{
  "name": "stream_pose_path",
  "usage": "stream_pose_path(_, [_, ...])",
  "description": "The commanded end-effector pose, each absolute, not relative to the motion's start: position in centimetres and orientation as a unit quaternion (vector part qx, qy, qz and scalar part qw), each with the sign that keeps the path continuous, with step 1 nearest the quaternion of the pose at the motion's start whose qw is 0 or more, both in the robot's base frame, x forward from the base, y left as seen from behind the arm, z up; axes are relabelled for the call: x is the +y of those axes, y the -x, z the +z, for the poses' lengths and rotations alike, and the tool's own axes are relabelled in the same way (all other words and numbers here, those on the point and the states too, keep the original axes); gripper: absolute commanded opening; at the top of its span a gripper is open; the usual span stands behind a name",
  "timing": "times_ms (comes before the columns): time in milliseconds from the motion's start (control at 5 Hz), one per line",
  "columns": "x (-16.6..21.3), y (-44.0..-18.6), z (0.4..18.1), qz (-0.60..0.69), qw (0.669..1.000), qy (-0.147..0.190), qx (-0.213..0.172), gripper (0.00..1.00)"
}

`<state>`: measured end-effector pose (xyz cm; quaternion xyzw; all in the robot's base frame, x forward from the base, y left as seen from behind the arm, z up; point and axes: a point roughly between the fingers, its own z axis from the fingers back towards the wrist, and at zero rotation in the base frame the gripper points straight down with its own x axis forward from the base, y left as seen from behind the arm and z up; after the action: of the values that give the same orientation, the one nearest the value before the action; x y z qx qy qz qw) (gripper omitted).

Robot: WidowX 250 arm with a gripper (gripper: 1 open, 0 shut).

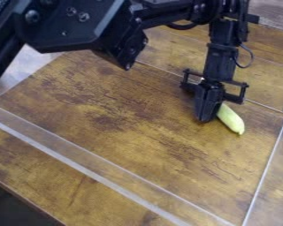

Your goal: Move the green spoon to the right

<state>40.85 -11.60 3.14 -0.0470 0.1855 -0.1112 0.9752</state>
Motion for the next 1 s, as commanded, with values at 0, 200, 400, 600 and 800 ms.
stream_pose_path(0, [-12.8, -41.2, 5.8, -0.131, 0.977, 0.043, 0.161, 0.0])
stream_pose_path(200, [-13.1, -41.0, 6.5, -0.138, 0.976, 0.042, 0.166, 1.0])
stream_pose_path(400, [-14.1, -41.0, 6.0, -0.169, 0.97, 0.037, 0.171, 1.0])
stream_pose_path(600, [-13.7, -40.9, 8.0, -0.196, 0.967, 0.042, 0.154, 1.0])
stream_pose_path(800, [-14.6, -40.9, 7.6, -0.227, 0.959, 0.034, 0.165, 1.0])
